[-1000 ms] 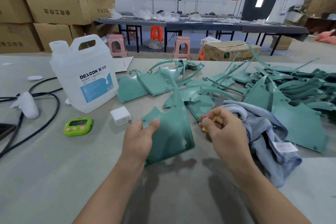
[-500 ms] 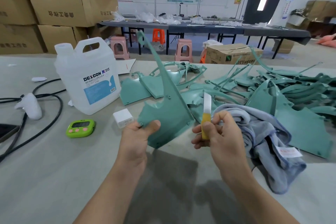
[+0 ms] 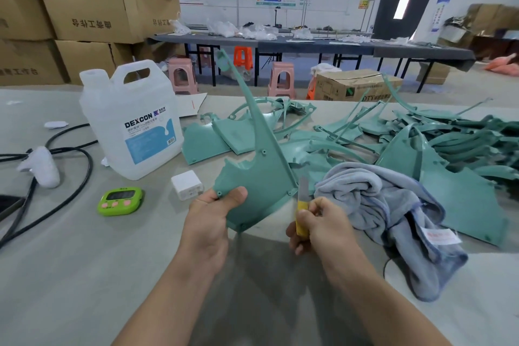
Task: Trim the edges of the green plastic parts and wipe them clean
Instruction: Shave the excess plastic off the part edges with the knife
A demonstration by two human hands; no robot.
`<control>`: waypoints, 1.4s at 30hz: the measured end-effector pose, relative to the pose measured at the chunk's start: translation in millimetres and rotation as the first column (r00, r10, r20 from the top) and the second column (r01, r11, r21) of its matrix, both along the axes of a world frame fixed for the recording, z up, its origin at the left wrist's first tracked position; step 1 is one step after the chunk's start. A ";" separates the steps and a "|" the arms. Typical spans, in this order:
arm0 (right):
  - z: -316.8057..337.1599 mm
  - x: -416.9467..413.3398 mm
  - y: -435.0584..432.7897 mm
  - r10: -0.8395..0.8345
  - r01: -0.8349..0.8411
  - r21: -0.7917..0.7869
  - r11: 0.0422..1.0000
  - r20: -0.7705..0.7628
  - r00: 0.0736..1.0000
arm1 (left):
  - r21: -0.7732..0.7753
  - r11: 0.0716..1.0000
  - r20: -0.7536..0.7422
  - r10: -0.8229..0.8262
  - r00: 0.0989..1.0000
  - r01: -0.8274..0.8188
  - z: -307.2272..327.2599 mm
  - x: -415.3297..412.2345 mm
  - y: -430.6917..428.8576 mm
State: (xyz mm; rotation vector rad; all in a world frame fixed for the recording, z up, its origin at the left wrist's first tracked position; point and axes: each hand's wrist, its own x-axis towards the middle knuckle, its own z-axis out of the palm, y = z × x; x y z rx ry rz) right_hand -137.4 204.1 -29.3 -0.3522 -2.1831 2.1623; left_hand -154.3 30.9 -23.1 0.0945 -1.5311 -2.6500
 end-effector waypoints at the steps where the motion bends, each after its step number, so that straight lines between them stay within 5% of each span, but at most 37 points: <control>1: 1.2 -0.4 0.9 0.002 -0.002 0.011 1.000 0.024 1.000 | 0.008 1.000 0.008 0.004 1.000 -0.004 0.3 0.1 -0.1; 8: 3.2 4.2 0.6 -0.012 0.012 -0.004 1.000 0.107 0.994 | 0.114 0.994 0.088 -0.010 0.996 0.000 2.0 -0.3 -7.5; 13: 7.6 8.0 6.1 -0.140 0.181 0.139 0.974 -0.262 0.955 | 0.094 0.995 0.256 0.009 0.967 -0.034 2.5 -0.6 -5.4; 18: 6.1 16.9 12.5 0.031 0.327 0.571 0.753 -0.527 0.850 | 0.130 0.988 0.295 0.044 0.955 -0.086 6.4 -2.5 -4.8; 21: 6.3 16.3 10.0 0.154 0.311 0.719 0.622 -0.502 0.851 | 0.147 0.985 0.302 0.040 0.953 -0.088 7.0 -2.4 -6.3; 31: 10.7 27.8 0.0 0.517 0.061 0.905 0.422 -0.296 0.803 | 0.245 0.969 0.310 -0.063 0.949 -0.015 7.9 -5.4 -11.6; 38: 14.7 25.0 6.4 0.634 -0.102 0.884 0.456 -0.242 0.735 | 0.309 0.947 0.295 -0.178 0.939 0.083 7.6 -7.5 -16.4; 42: 8.3 21.1 10.1 0.556 -0.105 0.812 0.574 -0.292 0.779 | 0.316 0.944 0.308 -0.197 0.931 0.095 6.0 -7.9 -15.5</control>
